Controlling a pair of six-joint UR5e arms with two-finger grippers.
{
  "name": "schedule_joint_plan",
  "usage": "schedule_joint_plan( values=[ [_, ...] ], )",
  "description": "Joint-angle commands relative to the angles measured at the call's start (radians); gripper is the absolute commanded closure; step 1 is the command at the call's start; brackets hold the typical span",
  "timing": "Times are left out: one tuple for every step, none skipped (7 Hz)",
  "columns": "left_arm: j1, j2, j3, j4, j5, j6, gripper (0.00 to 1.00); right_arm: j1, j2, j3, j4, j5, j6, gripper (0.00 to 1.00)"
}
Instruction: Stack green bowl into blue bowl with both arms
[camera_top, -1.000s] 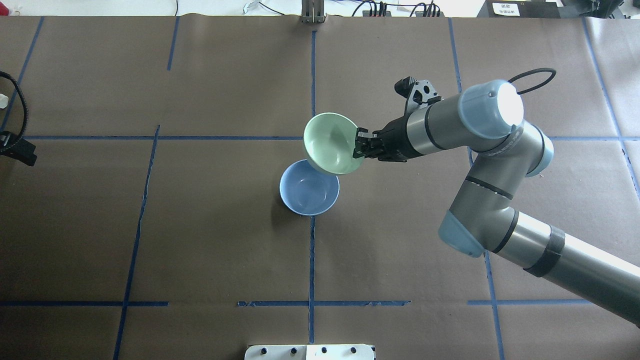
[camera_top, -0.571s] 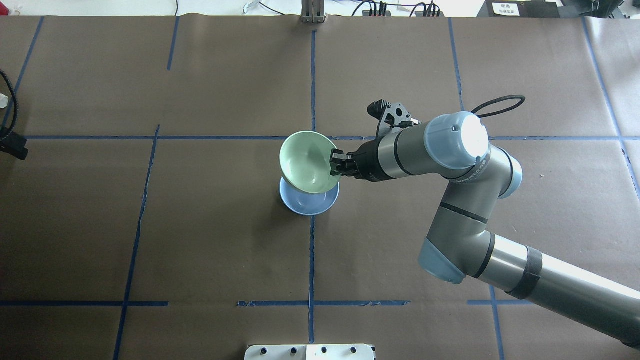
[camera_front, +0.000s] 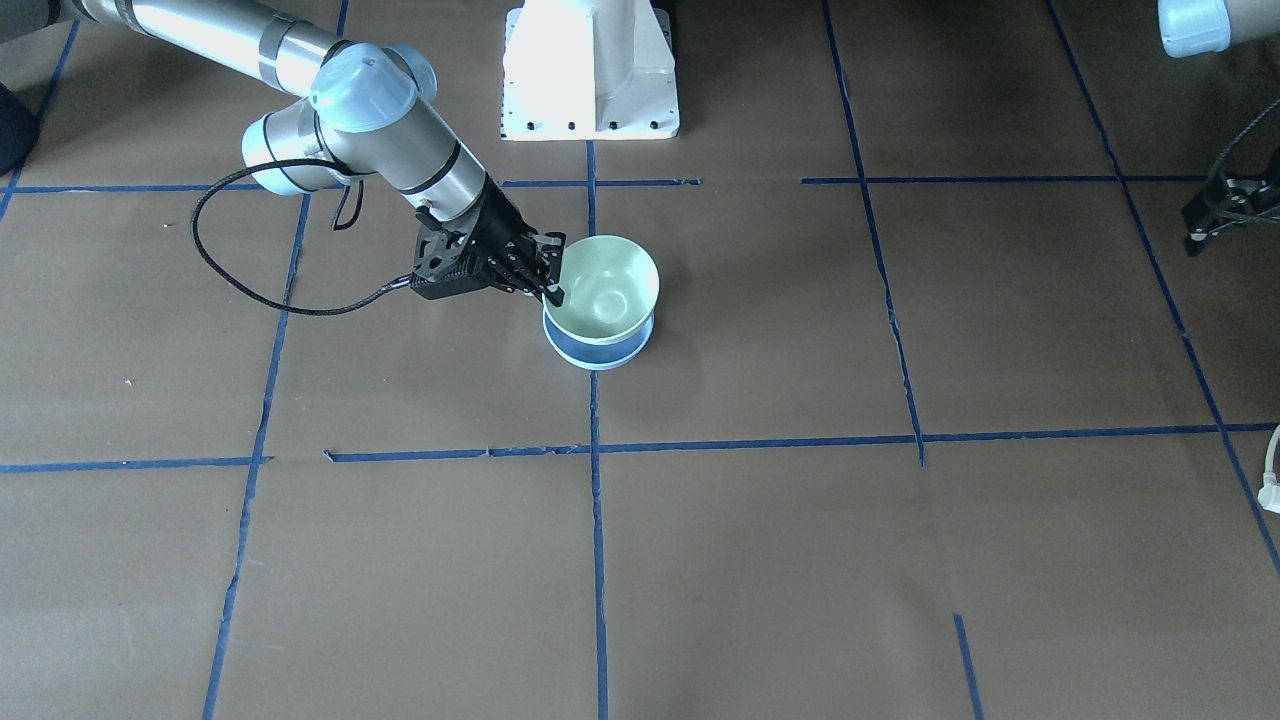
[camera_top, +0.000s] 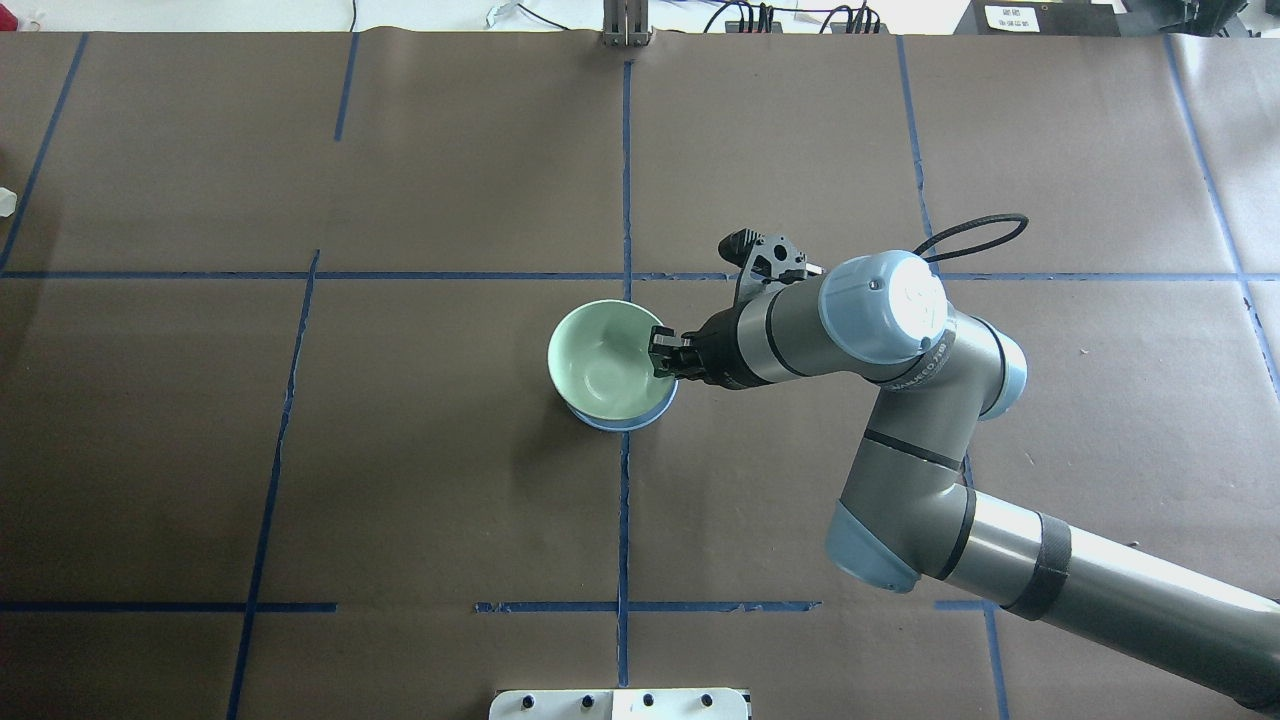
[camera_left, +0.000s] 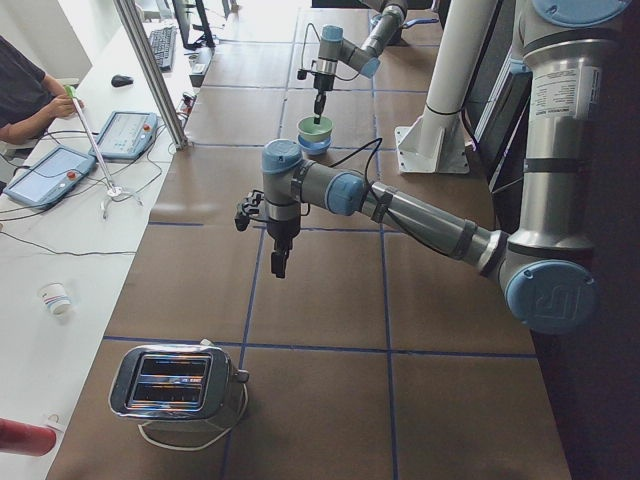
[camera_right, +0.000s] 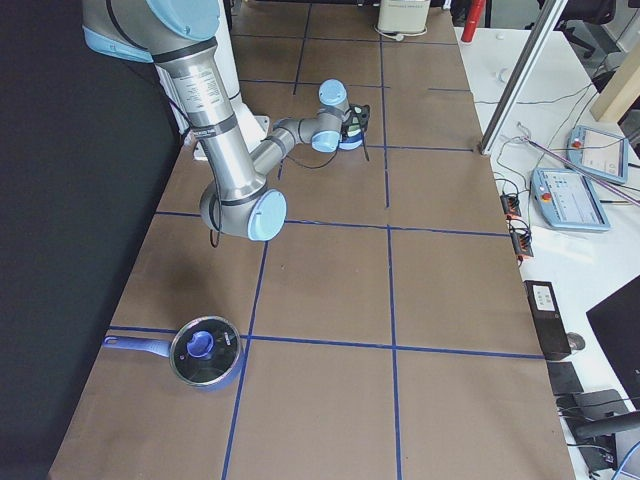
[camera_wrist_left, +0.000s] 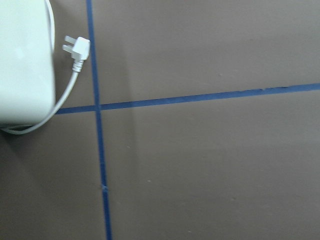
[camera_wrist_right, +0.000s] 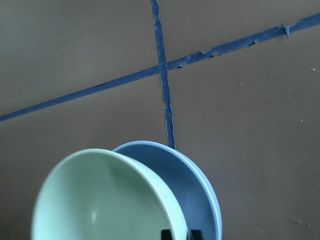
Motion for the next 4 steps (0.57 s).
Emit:
schedule_joint_plan(
  values=[
    [-0.040,0.003,0.028,0.000,-0.001,0.069,0.00,-0.002,0.003,0.004,-0.012,-0.021,-0.002,0.00],
    [-0.040,0.003,0.029,0.000,-0.001,0.069,0.00,0.009,0.000,0.015,-0.013,-0.020,-0.002,0.00],
    [-0.040,0.003,0.031,0.000,0.001,0.071,0.00,0.024,-0.003,0.021,-0.016,-0.015,-0.002,0.00],
    [-0.060,0.003,0.037,0.001,-0.001,0.073,0.00,0.061,-0.009,0.036,-0.074,0.006,-0.015,0.00]
  ],
)
